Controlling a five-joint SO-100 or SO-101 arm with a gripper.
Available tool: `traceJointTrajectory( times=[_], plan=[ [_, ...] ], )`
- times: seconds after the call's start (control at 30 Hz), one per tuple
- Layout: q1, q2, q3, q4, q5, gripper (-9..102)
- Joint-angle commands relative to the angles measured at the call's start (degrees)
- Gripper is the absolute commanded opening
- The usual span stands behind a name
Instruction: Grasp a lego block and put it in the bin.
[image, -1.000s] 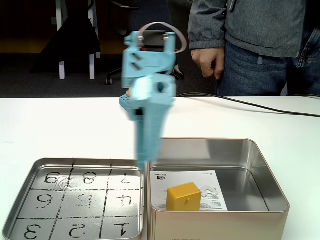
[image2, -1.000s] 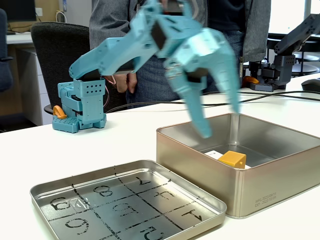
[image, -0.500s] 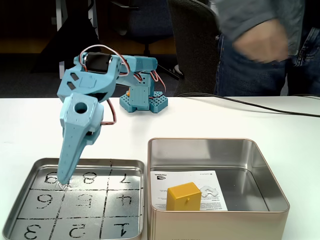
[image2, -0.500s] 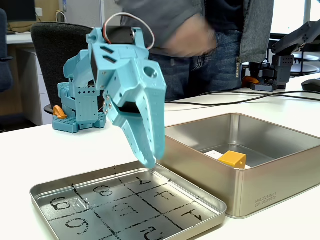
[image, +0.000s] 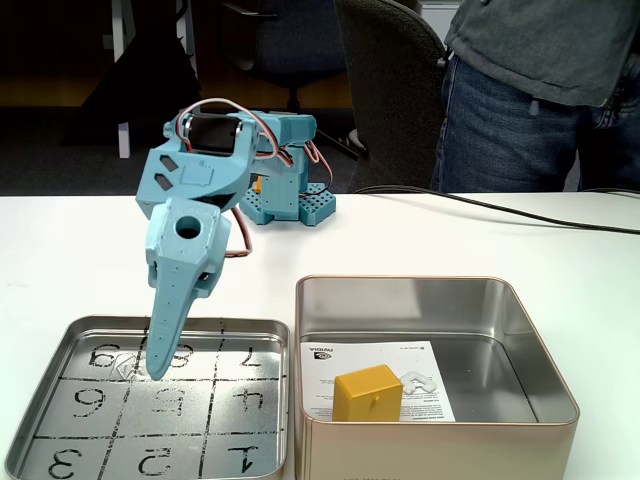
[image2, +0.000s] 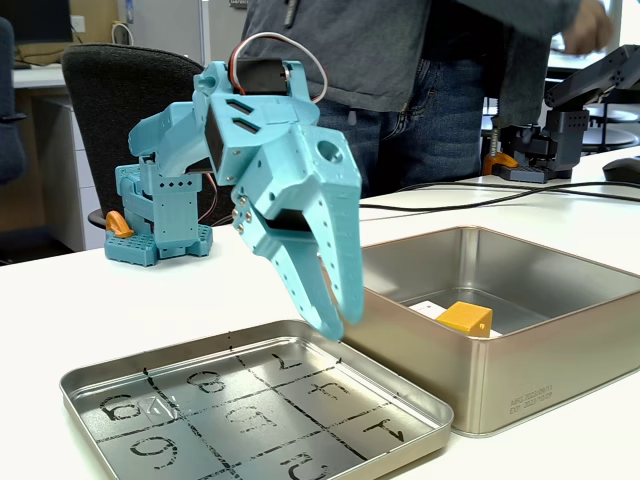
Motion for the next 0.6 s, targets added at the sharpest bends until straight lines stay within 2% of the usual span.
traceJointTrajectory(
  times=[0.0, 0.57],
  plan=[
    [-0.62, 1.41, -1.41, 0.53, 5.01, 0],
    [-0.79, 1.05, -1.49, -0.44, 5.71, 0]
  ],
)
